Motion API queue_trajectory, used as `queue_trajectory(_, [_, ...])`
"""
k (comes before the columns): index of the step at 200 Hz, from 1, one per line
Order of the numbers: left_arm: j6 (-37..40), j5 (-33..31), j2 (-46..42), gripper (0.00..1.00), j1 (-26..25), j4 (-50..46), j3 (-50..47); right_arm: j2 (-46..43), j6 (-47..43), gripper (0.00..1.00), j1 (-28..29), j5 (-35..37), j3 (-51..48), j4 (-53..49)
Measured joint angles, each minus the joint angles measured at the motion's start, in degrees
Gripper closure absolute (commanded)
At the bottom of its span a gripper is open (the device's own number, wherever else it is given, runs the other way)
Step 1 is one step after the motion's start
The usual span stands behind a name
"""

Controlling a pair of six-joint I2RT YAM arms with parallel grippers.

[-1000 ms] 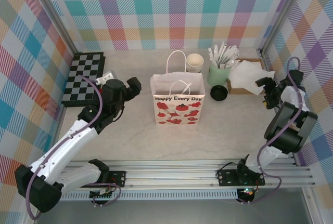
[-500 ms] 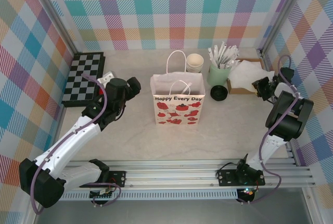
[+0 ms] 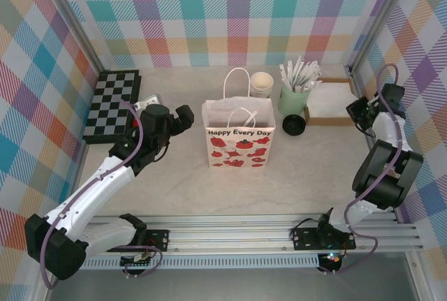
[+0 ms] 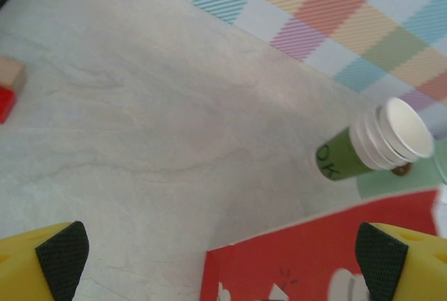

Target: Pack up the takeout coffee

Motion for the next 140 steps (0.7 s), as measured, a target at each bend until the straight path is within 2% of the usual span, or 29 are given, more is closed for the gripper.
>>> queue_trajectory(21, [7.56, 9.94, -3.26, 0.0, 0.11, 4.02, 0.07, -4.9, -5.51, 1.0, 3.02, 1.9, 3.48, -5.22])
queue_trajectory(53, [19.69, 29.0, -5.95, 0.0, 0.11, 5.81, 4.81, -16.37, -14.73, 1.0, 13.62, 4.31, 13.11, -11.58])
queue_trajectory(82, [29.09, 42.77, 0.0, 0.03, -0.46, 1.03, 16.28, -27.65, -17.75, 1.0, 19.76, -1.66, 21.11, -13.09])
queue_trajectory(108, [35.93, 46.88, 6.19, 0.1, -3.08, -3.15, 22.45, -27.45, -16.81, 1.0, 26.08, -6.45, 34.82, -16.81])
queue_trajectory(122, [38.32, 46.47, 9.01, 0.1, -4.9, -4.15, 23.65, -25.59, -13.75, 1.0, 31.01, -7.08, 39.98, -17.33])
queue_trajectory(140, [39.56, 43.74, 11.3, 0.09, -6.01, -4.07, 23.71, -24.3, -8.2, 1.0, 36.48, -6.01, 40.92, -17.38])
